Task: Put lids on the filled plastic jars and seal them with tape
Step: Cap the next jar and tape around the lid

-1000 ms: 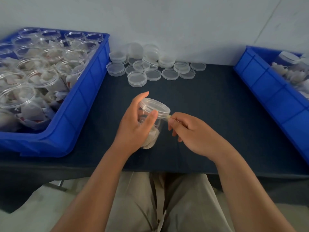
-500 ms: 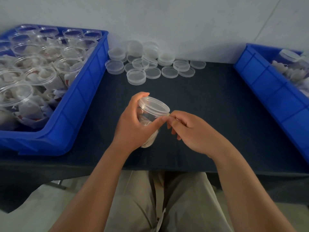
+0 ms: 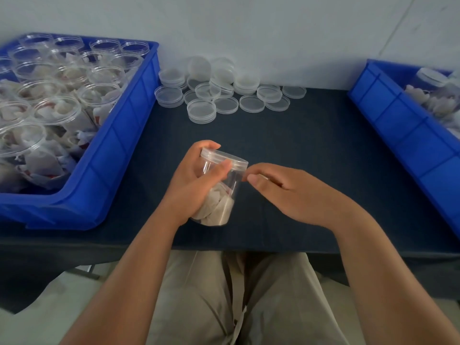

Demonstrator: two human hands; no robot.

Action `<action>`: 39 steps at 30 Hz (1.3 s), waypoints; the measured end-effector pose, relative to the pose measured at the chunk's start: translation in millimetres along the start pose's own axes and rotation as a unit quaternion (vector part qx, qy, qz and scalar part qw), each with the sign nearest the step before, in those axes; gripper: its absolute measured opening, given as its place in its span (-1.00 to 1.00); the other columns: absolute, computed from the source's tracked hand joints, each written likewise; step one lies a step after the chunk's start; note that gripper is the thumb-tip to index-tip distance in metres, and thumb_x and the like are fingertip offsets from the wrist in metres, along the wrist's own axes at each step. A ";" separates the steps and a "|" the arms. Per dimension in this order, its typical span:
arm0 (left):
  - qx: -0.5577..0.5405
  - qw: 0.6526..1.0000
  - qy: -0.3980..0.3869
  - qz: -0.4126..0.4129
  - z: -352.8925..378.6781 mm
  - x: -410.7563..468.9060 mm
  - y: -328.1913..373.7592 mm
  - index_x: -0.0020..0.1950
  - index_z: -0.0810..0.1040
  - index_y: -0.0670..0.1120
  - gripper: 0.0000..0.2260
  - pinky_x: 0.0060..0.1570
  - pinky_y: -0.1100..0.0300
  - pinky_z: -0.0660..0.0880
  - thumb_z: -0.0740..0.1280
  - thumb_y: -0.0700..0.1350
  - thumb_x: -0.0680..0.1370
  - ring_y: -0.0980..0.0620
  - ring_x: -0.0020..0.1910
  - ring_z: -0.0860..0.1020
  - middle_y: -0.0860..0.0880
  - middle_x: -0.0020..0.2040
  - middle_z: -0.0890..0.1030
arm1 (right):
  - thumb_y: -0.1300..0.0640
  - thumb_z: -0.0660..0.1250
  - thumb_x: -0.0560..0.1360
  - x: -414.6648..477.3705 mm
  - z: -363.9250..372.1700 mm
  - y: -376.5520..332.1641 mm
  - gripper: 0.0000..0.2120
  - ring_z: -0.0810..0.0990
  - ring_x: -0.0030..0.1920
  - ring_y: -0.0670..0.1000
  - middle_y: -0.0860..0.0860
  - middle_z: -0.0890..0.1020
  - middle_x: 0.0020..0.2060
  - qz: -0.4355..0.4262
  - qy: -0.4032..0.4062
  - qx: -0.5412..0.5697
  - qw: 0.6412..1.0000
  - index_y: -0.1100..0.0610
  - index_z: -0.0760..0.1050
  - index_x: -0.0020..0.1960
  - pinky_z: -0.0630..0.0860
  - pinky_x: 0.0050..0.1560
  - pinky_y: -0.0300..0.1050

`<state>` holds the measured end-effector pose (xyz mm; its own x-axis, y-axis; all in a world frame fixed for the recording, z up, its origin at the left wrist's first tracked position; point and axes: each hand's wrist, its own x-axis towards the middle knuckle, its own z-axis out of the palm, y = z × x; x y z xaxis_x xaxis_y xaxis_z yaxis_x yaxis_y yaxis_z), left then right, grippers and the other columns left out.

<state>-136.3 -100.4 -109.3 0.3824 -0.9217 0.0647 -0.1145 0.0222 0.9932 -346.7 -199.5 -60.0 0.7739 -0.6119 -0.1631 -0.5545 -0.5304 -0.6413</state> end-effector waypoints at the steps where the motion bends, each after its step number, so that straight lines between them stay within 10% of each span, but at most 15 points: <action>1: -0.019 1.000 -0.006 -0.013 -1.0 -1.0 -0.9 0.30 0.53 0.22 -0.55 -0.06 0.22 0.65 0.44 0.28 0.45 0.03 0.08 0.72 0.11 0.12 0.68 | -0.50 -0.03 0.56 -0.4 -1.0 2.0 -0.60 0.54 0.06 -0.37 -0.41 0.60 0.09 0.007 -0.004 -0.005 1.000 -0.49 0.37 0.30 0.45 -0.01 -0.22; 17: -0.138 0.977 -0.131 -0.099 -8.1 -5.6 -11.0 0.53 0.43 -0.13 -0.21 0.31 -0.23 0.53 0.37 0.39 0.50 -0.30 0.29 0.60 -0.33 0.37 0.56 | -0.50 0.11 0.58 1.5 -1.2 -3.7 -0.67 0.56 0.02 -0.34 -0.46 0.58 0.11 -0.019 -0.034 0.079 0.996 -0.44 0.48 0.23 0.42 -0.05 -0.24; 21: -0.033 0.989 -0.096 -0.109 -5.9 0.0 -2.8 0.29 0.63 0.01 -0.20 0.11 0.05 0.66 0.22 0.62 0.39 -0.05 0.18 0.69 -0.06 0.17 0.73 | -0.55 0.12 0.53 -1.0 0.8 -2.8 -0.66 0.56 0.11 -0.35 -0.50 0.56 0.16 -0.026 -0.010 0.077 0.997 -0.57 0.40 0.25 0.42 0.00 -0.27; 26: 0.106 0.994 0.034 0.015 3.7 0.8 4.7 0.33 0.58 0.21 -0.65 0.17 0.14 0.58 0.13 0.28 0.70 0.31 0.16 0.60 0.32 0.14 0.65 | -0.57 0.09 0.48 0.0 13.7 0.4 -0.47 0.56 0.02 -0.33 -0.41 0.60 0.01 0.026 0.077 0.059 0.995 -0.34 0.49 0.28 0.45 -0.05 -0.26; 32: 0.202 0.978 0.044 -0.016 25.7 -11.8 8.4 0.49 0.27 0.28 -0.11 -0.10 0.39 0.41 0.23 0.68 0.26 0.51 0.08 0.51 0.39 0.08 0.55 | -0.56 0.03 0.43 2.7 30.9 -7.3 -0.41 0.62 -0.09 -0.22 -0.30 0.64 -0.06 0.044 0.120 0.028 0.991 -0.32 0.47 0.30 0.53 -0.13 -0.19; 39: 0.167 0.983 0.066 -0.034 20.1 5.6 9.7 0.38 0.46 0.24 -0.28 -0.07 0.33 0.42 0.24 0.60 0.35 0.51 0.06 0.52 0.54 0.09 0.52 | -0.54 0.14 0.49 -12.2 5.5 13.9 -0.38 0.59 -0.31 -0.17 -0.11 0.64 -0.29 0.017 0.038 0.055 0.998 -0.36 0.21 0.49 0.50 -0.28 -0.27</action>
<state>-153.7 -113.1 -101.3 0.5124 -0.8581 0.0324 -0.3708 -0.1871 0.9097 -362.2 -196.2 -71.0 0.7273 -0.6734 -0.1322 -0.5401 -0.4429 -0.7156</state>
